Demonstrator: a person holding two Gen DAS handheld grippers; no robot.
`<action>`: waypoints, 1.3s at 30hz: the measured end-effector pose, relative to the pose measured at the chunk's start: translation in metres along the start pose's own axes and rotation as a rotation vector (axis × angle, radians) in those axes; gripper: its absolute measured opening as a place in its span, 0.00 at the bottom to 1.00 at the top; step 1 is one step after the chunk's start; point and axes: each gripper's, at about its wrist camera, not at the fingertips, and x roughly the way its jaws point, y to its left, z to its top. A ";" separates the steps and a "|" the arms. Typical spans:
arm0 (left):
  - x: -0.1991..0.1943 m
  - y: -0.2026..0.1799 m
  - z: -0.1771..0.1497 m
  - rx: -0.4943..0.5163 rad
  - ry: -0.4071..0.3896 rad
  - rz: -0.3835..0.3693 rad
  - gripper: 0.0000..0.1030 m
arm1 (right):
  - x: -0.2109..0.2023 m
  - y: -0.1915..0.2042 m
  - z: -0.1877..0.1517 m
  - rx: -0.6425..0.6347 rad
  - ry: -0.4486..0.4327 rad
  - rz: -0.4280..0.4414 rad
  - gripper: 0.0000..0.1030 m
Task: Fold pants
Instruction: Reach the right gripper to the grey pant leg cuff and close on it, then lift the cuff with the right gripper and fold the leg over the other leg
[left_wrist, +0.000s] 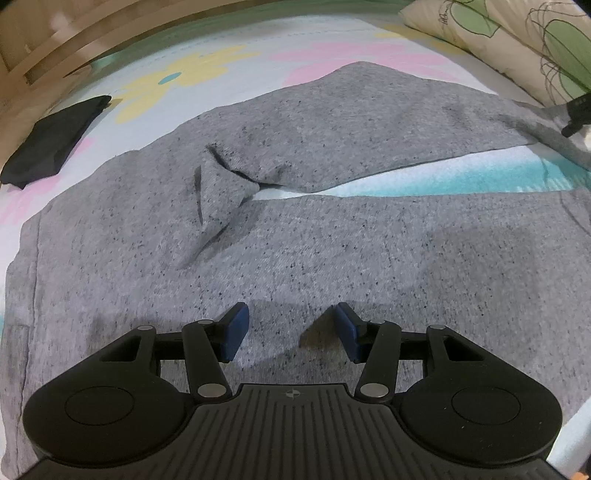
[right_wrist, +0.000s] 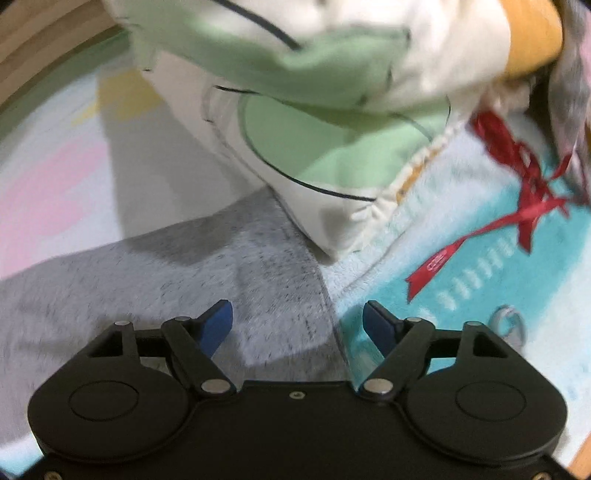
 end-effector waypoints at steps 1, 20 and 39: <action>0.000 0.000 0.000 0.006 -0.004 0.000 0.48 | 0.002 -0.002 0.002 0.022 0.007 0.017 0.69; -0.001 0.000 -0.002 0.027 -0.015 0.006 0.49 | -0.127 -0.034 -0.076 -0.566 -0.246 -0.034 0.17; -0.001 0.003 0.001 0.027 -0.007 -0.003 0.49 | -0.036 0.065 -0.011 0.251 0.310 0.105 0.56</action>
